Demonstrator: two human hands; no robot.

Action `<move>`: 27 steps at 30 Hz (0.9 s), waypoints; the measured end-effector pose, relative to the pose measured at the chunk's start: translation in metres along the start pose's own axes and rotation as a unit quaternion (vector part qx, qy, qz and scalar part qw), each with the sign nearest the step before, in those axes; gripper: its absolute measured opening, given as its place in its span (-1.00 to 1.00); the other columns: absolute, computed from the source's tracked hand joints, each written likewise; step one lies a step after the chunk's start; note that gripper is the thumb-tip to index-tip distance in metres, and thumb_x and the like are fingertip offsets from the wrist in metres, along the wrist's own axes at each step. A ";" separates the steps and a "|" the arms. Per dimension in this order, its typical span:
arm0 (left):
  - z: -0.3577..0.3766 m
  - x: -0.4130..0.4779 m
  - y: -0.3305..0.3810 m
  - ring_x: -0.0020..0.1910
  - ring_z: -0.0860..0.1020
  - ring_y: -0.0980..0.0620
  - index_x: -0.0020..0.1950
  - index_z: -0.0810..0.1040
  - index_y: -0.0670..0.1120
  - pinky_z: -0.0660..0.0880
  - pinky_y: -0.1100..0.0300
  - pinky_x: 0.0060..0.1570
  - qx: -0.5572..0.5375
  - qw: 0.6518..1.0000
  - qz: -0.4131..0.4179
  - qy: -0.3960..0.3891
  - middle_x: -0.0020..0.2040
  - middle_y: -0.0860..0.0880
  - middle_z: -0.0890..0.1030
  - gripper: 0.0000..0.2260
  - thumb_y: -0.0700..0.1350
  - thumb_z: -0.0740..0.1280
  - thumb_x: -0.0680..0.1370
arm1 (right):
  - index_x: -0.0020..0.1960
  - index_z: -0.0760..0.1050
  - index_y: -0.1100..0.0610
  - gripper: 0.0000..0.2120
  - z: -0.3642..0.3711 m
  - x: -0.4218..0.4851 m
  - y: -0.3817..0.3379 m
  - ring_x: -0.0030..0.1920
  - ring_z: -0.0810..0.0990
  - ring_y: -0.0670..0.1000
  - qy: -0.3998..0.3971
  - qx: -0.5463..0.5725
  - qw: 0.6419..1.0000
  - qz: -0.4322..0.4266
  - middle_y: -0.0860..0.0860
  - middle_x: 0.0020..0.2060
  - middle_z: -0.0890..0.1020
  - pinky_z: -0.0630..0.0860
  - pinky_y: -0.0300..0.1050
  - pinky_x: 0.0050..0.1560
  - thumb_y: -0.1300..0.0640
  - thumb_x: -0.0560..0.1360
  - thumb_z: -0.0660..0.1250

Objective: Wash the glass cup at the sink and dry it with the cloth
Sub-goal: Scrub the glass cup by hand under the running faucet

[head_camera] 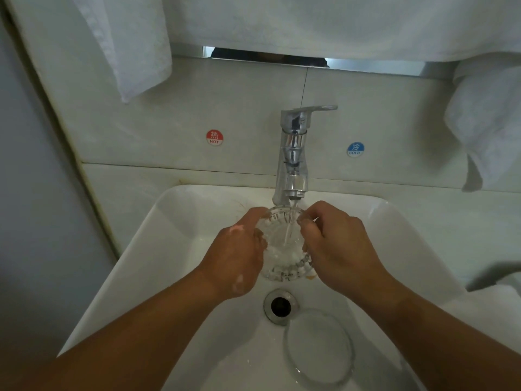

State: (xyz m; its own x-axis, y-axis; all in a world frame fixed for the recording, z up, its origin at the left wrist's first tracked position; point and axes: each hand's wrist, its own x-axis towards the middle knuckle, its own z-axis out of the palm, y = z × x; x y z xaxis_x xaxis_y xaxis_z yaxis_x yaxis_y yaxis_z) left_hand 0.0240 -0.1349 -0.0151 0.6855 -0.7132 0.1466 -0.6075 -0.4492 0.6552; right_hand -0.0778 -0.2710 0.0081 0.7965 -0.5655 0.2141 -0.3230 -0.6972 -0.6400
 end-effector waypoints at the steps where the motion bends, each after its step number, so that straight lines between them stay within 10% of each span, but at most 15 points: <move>1: 0.000 -0.001 0.000 -0.08 0.62 0.08 0.50 0.35 0.07 0.55 0.43 -0.21 -0.047 0.999 -0.012 -0.010 -0.01 0.08 0.62 -0.56 -0.28 0.22 0.67 | 0.03 0.51 0.04 -0.83 0.000 0.000 0.000 -0.24 0.63 -0.02 0.002 -0.001 1.000 0.003 0.00 -0.23 0.65 0.62 -0.03 -0.19 0.04 0.67 0.16; 8: 0.002 -0.010 0.018 -0.06 0.75 -0.19 0.14 0.54 0.08 0.72 0.06 -0.11 -0.403 0.895 -0.172 -0.088 0.02 -0.11 0.73 -0.73 -0.29 0.36 0.61 | 0.03 0.43 0.09 -0.87 -0.001 0.002 0.003 -0.46 0.61 0.00 -0.025 0.091 0.992 0.082 0.10 -0.26 0.65 0.56 -0.15 -0.46 0.09 0.70 0.14; 13: 0.007 -0.004 0.002 -0.24 0.72 -0.02 0.20 0.50 -0.04 0.68 0.17 -0.28 -0.296 0.940 -0.162 0.044 -0.01 -0.10 0.69 -0.73 -0.28 0.41 0.56 | 0.07 0.46 0.04 -0.82 0.003 -0.003 0.002 -0.43 0.66 0.06 -0.163 0.229 0.947 0.155 0.19 -0.27 0.67 0.65 -0.05 -0.36 0.31 0.61 0.26; 18: 0.013 -0.008 0.003 0.07 0.66 0.04 0.31 0.45 0.14 0.70 0.05 0.04 -0.305 0.944 -0.121 0.037 0.11 0.05 0.65 -0.48 -0.25 0.52 0.46 | 0.08 0.59 0.26 -0.78 0.013 -0.004 -0.002 -0.44 0.60 0.09 -0.177 0.379 0.881 0.222 0.21 -0.29 0.68 0.60 -0.08 -0.40 0.22 0.68 0.18; 23: 0.008 -0.004 0.000 0.06 0.67 -0.01 0.31 0.44 0.14 0.73 0.03 -0.05 -0.276 0.954 -0.119 0.010 0.11 0.03 0.64 -0.61 -0.20 0.40 0.57 | -0.11 0.54 0.25 -0.61 0.016 -0.001 0.008 -0.50 0.57 0.07 -0.140 0.156 0.965 0.155 0.13 -0.40 0.59 0.56 -0.08 -0.42 0.00 0.70 0.14; 27: 0.009 -0.004 -0.001 0.06 0.68 -0.05 0.26 0.49 0.09 0.72 -0.06 -0.02 -0.318 0.936 -0.138 0.070 0.12 -0.01 0.66 -0.61 -0.20 0.48 0.51 | -0.04 0.54 0.27 -0.72 0.022 0.000 0.001 -0.48 0.58 0.06 -0.116 0.311 0.926 0.182 0.17 -0.36 0.61 0.57 -0.10 -0.41 0.17 0.70 0.13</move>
State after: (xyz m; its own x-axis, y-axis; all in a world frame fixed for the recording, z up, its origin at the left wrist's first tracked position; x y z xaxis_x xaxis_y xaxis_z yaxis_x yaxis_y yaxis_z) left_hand 0.0181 -0.1371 -0.0229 0.8536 -0.5203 -0.0263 -0.0692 -0.1632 0.9842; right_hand -0.0666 -0.2619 -0.0086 0.8045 -0.5528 -0.2172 -0.2924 -0.0502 -0.9550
